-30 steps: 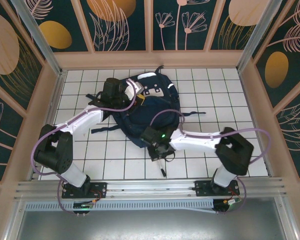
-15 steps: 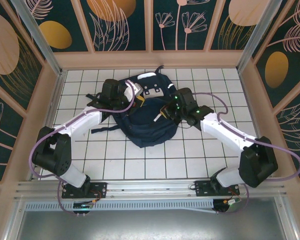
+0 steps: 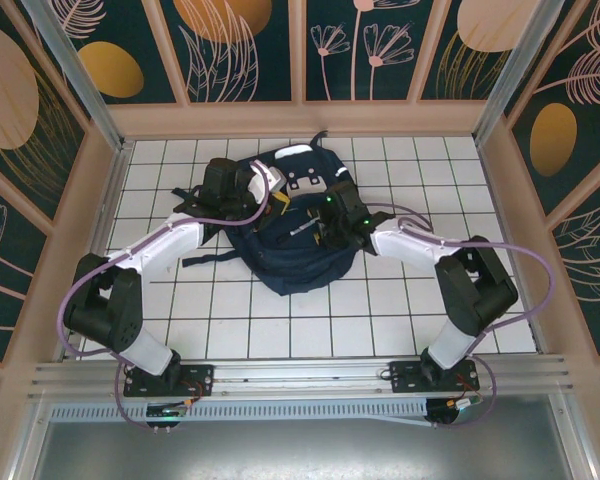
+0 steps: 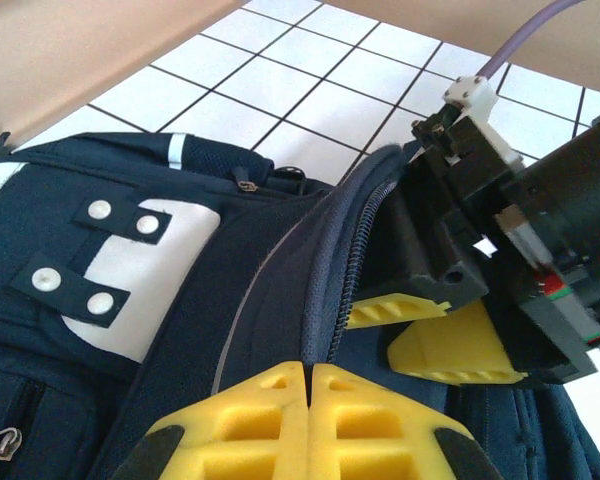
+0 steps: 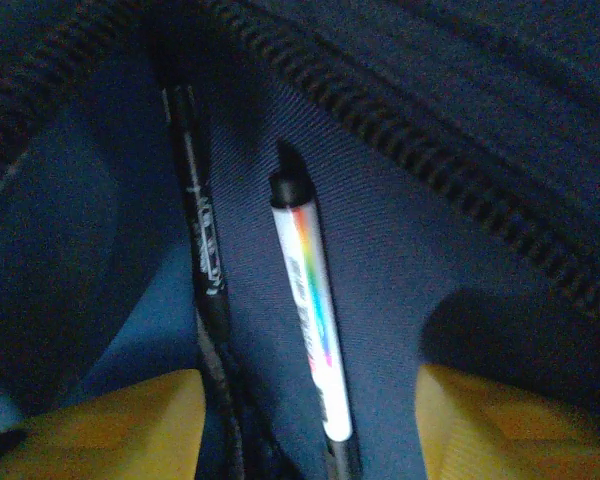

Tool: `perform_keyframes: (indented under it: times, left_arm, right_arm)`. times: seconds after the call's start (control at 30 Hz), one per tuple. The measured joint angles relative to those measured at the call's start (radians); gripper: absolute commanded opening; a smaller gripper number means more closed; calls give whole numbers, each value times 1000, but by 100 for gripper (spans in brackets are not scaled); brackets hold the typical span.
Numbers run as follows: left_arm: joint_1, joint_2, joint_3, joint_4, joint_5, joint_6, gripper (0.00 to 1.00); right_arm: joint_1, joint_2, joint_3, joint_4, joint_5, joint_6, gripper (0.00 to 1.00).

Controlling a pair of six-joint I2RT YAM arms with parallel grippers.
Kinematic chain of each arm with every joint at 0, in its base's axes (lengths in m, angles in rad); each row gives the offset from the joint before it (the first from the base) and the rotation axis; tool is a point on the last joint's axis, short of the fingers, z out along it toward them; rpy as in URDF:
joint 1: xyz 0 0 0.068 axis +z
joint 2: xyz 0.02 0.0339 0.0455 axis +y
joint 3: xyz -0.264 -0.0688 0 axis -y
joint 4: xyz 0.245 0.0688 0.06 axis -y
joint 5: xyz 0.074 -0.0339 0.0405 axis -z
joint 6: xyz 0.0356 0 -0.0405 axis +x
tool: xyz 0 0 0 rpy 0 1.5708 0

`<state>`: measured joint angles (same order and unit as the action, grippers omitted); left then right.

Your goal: Pack the student bag

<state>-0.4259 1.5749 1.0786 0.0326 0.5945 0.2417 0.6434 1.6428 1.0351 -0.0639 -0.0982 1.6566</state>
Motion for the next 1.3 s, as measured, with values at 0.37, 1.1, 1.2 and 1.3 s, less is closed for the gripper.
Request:
perform_keyframes:
  times: [0.37, 1.1, 1.2, 1.3]
  left_arm:
    - [1, -5, 0, -22, 40, 16, 0]
    - [21, 172, 216, -118, -564, -299, 98]
    - [21, 307, 216, -135, -603, -321, 90]
    - [21, 385, 214, -147, -591, -356, 92]
  right_arm:
    - [-34, -393, -164, -158, -4, -327, 63]
    - [-182, -148, -215, -7, -259, -882, 21]
    - [-199, -110, -214, -4, -269, -925, 11]
    - [-236, -85, -206, 1, -288, -975, 11]
